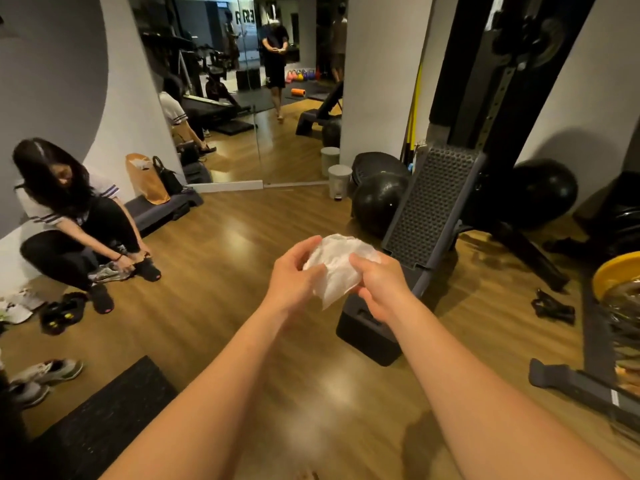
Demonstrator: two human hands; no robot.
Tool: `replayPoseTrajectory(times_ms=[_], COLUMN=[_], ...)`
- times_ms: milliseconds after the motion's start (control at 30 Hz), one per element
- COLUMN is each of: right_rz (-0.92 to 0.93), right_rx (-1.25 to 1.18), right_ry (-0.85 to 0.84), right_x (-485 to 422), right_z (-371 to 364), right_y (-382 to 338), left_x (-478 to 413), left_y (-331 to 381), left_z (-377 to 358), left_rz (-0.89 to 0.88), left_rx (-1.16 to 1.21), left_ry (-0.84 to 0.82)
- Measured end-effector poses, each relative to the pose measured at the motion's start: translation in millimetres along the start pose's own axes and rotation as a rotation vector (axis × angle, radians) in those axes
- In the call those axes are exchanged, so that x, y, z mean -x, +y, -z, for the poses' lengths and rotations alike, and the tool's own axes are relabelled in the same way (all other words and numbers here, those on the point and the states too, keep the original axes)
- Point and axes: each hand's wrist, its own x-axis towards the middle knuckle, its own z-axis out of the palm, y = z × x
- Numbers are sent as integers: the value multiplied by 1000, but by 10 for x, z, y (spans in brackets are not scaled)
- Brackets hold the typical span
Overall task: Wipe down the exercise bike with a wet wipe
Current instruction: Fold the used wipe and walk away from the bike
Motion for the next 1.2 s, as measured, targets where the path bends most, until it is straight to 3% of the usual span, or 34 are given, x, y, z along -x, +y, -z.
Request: replayPoseTrajectory(times_ms=[67,133,433,667,767,833,1000,1200], right_rz=[19,34,59,-106,-167,-99,50,85], right_rx=[60,124,186,209,405,530,499,464], right_ry=[40,95,44,-175,-340,-415,-389,-210], right_x=[-498,-1042,-3394,-5617,-6497,-6996,-8167,-10162], right_z=[10,-9,-388,-802,-1168,-1476,-2074,-2349], right_y=[-68,-150,-732,-1337,-1563,-1671,-1935,-2080], left_x=[-497,-1045,-3547,-5545,-6346,-6859,-8180,-10089], left_y=[-169,-319,-345,-589,-561,-521,-648,-1169], left_z=[-24,-101,-192,8,209,385,669,662], left_rz=[33,81,129,124,120,101,141,194], left_rx=[42,38,70,-15,-59,-78,-58,22], left_ry=[-128,-155,64,85,100,143,293,277])
